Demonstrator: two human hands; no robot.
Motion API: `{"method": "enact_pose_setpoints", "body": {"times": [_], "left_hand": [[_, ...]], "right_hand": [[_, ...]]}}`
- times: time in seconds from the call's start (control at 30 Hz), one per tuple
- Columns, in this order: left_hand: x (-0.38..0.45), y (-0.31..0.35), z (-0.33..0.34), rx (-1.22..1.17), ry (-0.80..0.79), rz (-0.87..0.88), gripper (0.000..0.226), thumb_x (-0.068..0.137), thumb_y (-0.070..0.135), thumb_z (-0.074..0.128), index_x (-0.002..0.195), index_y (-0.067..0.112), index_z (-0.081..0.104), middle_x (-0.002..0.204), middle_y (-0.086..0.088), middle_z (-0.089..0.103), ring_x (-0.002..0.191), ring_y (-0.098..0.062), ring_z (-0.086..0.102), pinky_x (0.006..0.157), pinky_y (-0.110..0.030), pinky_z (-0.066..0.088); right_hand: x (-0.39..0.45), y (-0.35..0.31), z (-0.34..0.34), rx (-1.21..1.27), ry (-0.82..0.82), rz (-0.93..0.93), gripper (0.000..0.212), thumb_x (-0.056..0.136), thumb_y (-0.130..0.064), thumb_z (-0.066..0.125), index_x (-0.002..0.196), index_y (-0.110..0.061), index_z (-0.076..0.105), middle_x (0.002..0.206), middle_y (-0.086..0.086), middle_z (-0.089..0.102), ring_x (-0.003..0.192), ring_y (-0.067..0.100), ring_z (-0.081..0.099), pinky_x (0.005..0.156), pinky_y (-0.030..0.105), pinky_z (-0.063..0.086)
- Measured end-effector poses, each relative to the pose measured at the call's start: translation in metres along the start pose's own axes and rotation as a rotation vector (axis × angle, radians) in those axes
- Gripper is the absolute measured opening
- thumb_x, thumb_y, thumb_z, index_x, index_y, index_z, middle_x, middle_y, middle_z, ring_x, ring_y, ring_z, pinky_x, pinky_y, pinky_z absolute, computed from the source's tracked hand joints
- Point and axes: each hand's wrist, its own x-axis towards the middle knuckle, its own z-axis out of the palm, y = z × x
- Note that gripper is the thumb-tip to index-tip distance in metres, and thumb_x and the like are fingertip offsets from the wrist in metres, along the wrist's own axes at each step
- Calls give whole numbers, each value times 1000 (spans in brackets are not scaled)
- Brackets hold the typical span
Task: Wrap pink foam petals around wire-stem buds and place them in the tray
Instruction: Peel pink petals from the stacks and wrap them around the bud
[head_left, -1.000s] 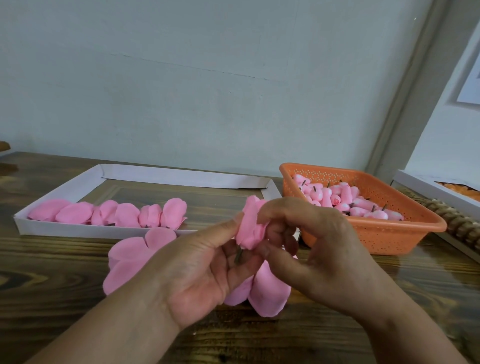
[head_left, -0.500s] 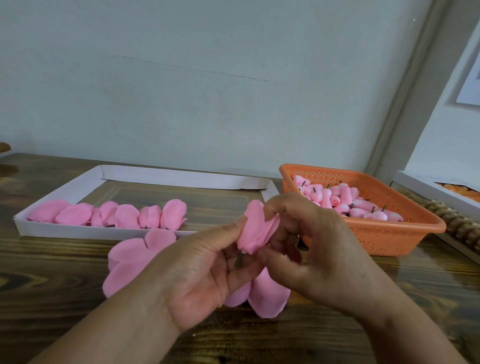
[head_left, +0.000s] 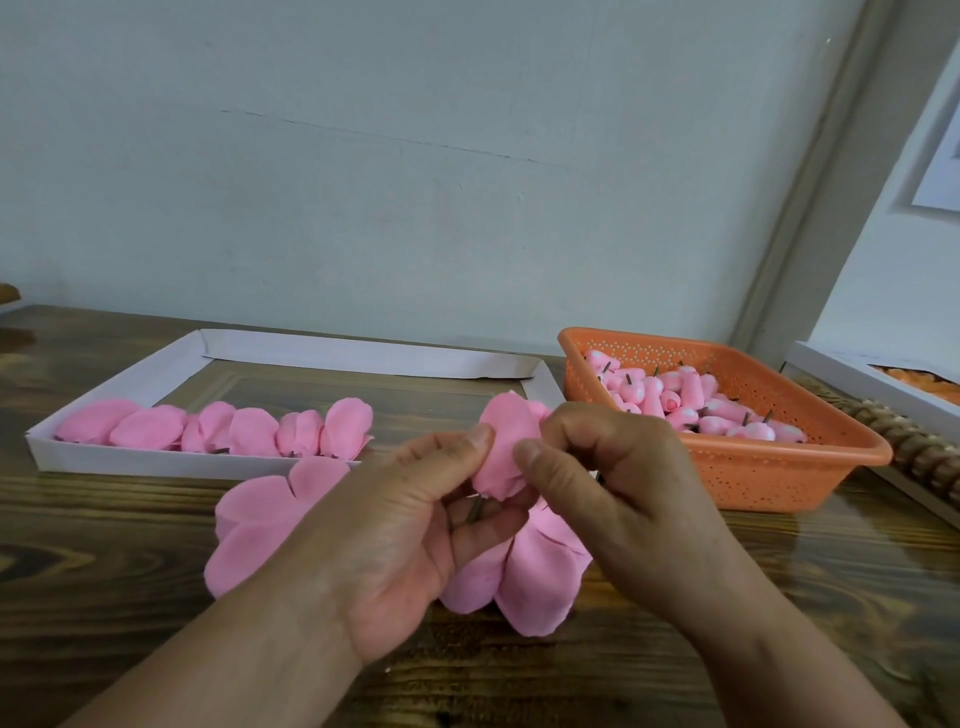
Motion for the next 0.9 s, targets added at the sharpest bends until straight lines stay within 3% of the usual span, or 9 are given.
{"method": "enact_pose_setpoints", "body": {"times": [0.2,0.37,0.47,0.63,0.77,0.9], "left_hand": [[-1,-1,0,-28,-38,13,55,69,16,63,116,-13,57,100,-27,69,75,-23,72,66,-31,60],[-2,1,1,-37,-56,32,57,71,16,62,120,-12,55,104,-27,68,77,-22,71,70,-31,60],[-2,2,1,-49,-72,56,57,72,16,61,120,-14,54,95,-24,69,74,-21,71,66,-29,60],[-3,5,0,-59,-99,69,52,71,16,62,115,-11,58,93,-23,70,74,-23,72,63,-28,59],[-4,5,1,-55,-104,64,61,70,16,61,125,-9,53,86,-18,69,69,-20,70,62,-27,59],[-3,2,-1,-62,-91,38,55,74,15,60,124,-7,56,97,-21,70,73,-21,71,61,-27,59]], "right_hand": [[0,-1,2,148,73,85,30,76,-8,56,49,-19,49,44,-9,47,42,0,39,44,9,30],[0,-3,5,187,142,120,23,71,-10,58,49,-6,52,47,10,50,44,4,40,43,13,33],[0,-3,6,190,155,120,22,72,-15,62,51,-13,58,49,9,55,45,6,44,44,15,36],[1,-1,2,246,139,130,23,76,-19,62,56,-7,61,51,6,58,46,5,47,46,18,39],[1,0,5,271,173,136,27,76,-19,61,54,-4,58,48,4,56,45,5,46,45,17,38],[0,1,10,287,206,142,30,78,-22,62,52,-8,57,45,-2,53,43,2,44,45,14,36]]}}
